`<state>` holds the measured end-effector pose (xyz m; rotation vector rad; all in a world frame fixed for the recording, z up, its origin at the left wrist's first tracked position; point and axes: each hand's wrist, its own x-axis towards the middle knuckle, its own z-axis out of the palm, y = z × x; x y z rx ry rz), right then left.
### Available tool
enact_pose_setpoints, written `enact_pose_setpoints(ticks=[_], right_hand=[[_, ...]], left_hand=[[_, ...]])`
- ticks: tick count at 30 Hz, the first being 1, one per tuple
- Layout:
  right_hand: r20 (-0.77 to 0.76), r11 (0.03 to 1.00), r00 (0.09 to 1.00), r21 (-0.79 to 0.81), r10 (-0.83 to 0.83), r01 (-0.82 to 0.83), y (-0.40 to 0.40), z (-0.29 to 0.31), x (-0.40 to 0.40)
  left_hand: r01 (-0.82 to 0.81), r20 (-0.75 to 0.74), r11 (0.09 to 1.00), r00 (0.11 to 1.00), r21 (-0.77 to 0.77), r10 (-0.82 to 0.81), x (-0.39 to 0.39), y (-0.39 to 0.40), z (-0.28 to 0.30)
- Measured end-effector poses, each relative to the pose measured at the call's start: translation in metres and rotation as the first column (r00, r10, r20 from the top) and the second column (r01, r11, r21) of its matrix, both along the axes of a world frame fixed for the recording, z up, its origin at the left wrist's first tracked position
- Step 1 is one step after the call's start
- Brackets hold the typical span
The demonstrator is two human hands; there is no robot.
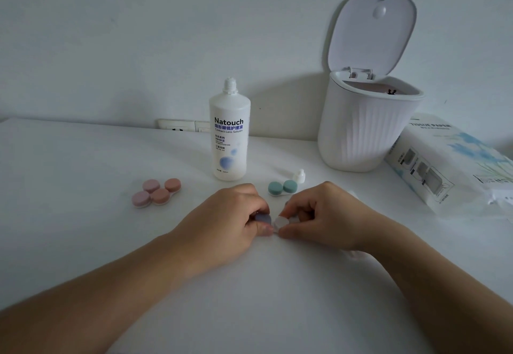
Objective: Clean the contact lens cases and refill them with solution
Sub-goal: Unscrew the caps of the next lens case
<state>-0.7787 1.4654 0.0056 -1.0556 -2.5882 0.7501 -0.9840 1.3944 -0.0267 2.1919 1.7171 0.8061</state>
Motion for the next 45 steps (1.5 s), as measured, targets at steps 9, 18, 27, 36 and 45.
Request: enact_pose_setpoints(ticks=[9, 18, 27, 36, 45], right_hand=[[0.035, 0.999, 0.999, 0.04, 0.014, -0.015, -0.002, 0.003, 0.001], [0.047, 0.999, 0.999, 0.042, 0.012, -0.014, 0.0, 0.003, 0.003], [0.074, 1.0, 0.997, 0.025, 0.017, -0.019, 0.003, 0.002, 0.004], [0.057, 1.0, 0.998, 0.024, 0.012, -0.014, 0.002, 0.002, 0.005], [0.057, 1.0, 0.998, 0.017, 0.019, -0.02, 0.003, 0.003, 0.005]], left_hand=[[0.013, 0.026, 0.999, 1.0, -0.032, -0.012, -0.007, -0.001, 0.006], [0.067, 0.216, 0.998, 0.974, 0.0, -0.066, -0.008, -0.007, 0.005], [0.092, 0.144, 0.996, 0.985, 0.018, -0.093, -0.009, -0.009, 0.011], [0.106, 0.078, 0.994, 0.992, -0.021, -0.104, -0.014, -0.002, 0.009], [0.003, 0.033, 1.0, 0.999, 0.008, -0.004, -0.019, 0.0, 0.008]])
